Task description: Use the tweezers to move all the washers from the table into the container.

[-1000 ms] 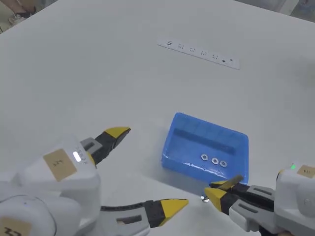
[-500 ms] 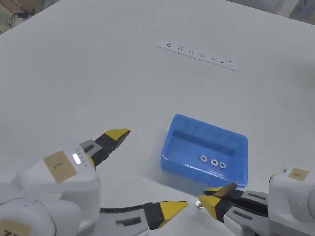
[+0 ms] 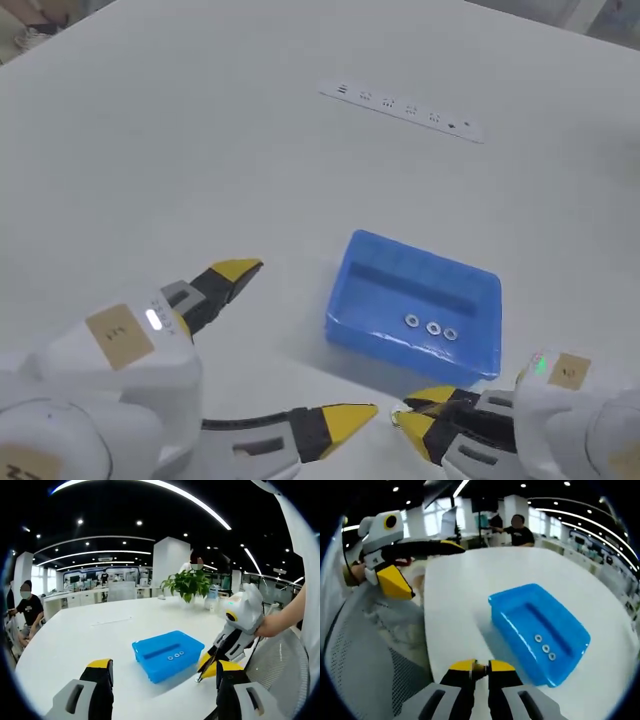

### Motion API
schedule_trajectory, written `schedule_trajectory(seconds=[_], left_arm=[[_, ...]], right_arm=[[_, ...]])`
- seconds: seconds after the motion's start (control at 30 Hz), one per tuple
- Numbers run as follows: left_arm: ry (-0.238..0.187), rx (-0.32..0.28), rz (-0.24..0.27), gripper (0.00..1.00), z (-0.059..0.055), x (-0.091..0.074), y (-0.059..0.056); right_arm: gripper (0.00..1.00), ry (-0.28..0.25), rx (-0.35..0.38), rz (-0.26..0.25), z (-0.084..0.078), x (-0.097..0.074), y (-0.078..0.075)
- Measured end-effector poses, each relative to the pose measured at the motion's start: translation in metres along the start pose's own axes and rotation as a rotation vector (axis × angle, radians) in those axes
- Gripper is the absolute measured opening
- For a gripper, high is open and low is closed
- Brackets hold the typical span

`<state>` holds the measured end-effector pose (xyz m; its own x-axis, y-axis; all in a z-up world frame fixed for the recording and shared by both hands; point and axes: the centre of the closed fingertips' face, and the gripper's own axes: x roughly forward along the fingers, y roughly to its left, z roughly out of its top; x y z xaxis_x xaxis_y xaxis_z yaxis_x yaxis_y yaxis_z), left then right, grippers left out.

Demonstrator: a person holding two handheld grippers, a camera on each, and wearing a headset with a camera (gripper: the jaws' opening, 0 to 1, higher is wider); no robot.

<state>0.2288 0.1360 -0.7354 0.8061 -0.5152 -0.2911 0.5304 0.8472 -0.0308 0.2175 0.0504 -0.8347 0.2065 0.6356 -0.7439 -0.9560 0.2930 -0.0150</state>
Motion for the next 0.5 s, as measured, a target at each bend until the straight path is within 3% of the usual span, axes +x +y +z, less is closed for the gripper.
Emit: schedule_trajectory(seconds=[0.1,0.27,0.4,0.47,0.5], left_arm=[[0.0,0.0,-0.001,0.86,0.0,0.0,0.0],[0.002,0.001,0.001,0.86,0.0,0.0,0.0],[0.001,0.0,0.007,0.85,0.0,0.0,0.001],[0.001,0.0,0.007,0.85,0.0,-0.001,0.002],[0.0,0.001,0.007,0.85,0.0,-0.001,0.002]], right_arm=[[0.04,0.025,-0.068,-0.007,-0.004,0.0,0.001],[0.04,0.067,-0.121,0.006,-0.003,-0.003,0.002],[0.04,0.073,-0.226,0.034,0.013,-0.014,0.001],[0.04,0.071,-0.242,0.067,0.022,-0.022,0.001],[0.04,0.068,-0.242,0.059,0.024,-0.024,-0.001]])
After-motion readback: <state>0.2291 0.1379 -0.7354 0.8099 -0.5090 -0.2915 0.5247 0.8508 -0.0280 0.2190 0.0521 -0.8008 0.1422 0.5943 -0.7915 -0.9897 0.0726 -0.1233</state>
